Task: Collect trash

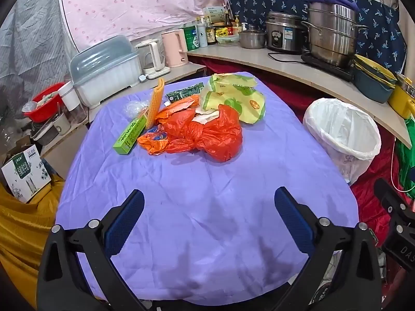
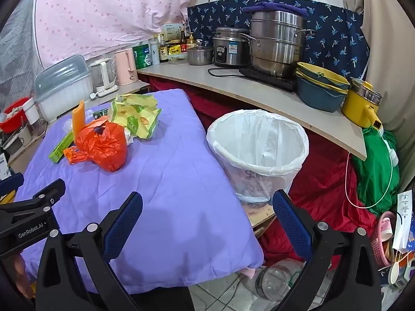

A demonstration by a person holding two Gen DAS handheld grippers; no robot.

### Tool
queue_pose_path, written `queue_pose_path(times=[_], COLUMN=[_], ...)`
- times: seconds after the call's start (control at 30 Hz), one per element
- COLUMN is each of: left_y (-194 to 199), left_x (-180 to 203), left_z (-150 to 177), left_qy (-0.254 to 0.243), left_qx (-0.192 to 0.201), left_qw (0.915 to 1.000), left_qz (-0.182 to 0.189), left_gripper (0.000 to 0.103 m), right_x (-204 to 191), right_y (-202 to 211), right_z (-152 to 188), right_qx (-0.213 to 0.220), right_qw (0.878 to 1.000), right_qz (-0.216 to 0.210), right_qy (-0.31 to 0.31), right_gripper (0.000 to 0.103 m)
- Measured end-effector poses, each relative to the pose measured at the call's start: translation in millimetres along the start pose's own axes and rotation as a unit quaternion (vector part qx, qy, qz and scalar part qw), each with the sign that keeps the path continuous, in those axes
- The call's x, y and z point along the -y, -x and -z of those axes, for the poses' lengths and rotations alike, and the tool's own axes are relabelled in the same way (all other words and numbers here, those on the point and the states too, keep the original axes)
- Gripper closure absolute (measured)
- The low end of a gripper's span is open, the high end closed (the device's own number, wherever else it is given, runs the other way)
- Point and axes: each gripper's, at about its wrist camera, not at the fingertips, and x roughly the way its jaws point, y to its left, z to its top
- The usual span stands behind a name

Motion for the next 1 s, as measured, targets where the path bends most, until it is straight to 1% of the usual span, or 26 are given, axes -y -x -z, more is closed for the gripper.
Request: queue_pose_path(times=[0.17,0.23,0.73,1.0], left_y=[-0.1,1.2,4.4,4.6], left_x=[0.4,-5.2,-0.4,-0.4], left_z=[-0.7,-1.2,-1.0,-1.2], left_qy=[-0.002,0.000,0.009,0.008], left_qx=[0.003,0.003,0.004,0.003], left_qw=[1.0000,1.0000,0.9999,0.9999], left_qz=[0.000,0.000,-0.008,-0.008], left_gripper=[0.007,0.007,0.007,0.007], right_x=[2.7,0.8,3.7,2.9], right_y=[-0.3,3.9,-0.6,-0.9], right_z=[-0.7,-1.5,-6.0,-4.7], right_qx=[0.003,0.005,0.004,0.008], right_qw=[1.000,1.000,1.000,1.000], right_qz=[0.001,-0.001,-0.011,-0.008], right_qy=[0.003,0.002,0.005,0.006], right_gripper=[0.007,0.007,0.007,0.007])
